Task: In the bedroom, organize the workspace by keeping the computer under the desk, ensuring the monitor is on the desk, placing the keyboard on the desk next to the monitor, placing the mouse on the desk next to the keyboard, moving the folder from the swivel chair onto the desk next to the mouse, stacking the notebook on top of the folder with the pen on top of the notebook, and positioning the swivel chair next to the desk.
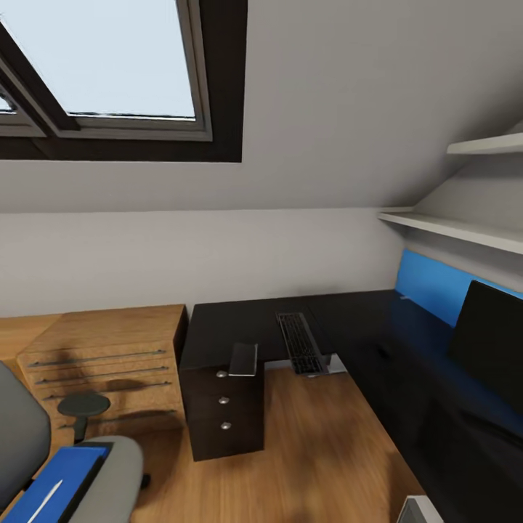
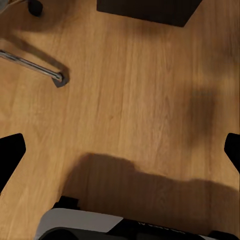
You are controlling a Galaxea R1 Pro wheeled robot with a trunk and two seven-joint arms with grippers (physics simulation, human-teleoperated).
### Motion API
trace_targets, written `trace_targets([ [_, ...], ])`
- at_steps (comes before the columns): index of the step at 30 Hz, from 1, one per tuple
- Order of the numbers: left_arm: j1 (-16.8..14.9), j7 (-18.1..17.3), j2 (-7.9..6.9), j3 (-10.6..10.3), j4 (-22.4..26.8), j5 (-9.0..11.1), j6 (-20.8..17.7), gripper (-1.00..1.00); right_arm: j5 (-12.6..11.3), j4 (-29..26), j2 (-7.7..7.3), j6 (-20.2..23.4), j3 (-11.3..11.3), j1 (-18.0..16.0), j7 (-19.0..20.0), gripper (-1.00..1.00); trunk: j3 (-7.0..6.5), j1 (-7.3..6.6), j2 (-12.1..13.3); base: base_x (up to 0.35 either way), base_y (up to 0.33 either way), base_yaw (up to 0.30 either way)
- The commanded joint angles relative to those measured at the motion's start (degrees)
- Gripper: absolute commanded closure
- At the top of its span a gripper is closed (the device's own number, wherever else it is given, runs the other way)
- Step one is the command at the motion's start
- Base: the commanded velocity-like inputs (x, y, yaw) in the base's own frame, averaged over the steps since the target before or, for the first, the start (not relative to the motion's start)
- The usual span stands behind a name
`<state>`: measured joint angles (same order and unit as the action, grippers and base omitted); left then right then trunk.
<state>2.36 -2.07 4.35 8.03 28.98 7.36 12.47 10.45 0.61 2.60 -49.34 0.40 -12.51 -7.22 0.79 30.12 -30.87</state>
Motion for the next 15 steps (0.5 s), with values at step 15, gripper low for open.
trace_targets([
  [15,0.01,-0.24,-0.06,0.06,-0.35,0.46,0.92,-1.0,-5.39,-21.01,-0.03,19.74,0.05,-0.28,-2.85,-1.0,0.08,0.05,-0.07,0.319,0.0,-0.001],
])
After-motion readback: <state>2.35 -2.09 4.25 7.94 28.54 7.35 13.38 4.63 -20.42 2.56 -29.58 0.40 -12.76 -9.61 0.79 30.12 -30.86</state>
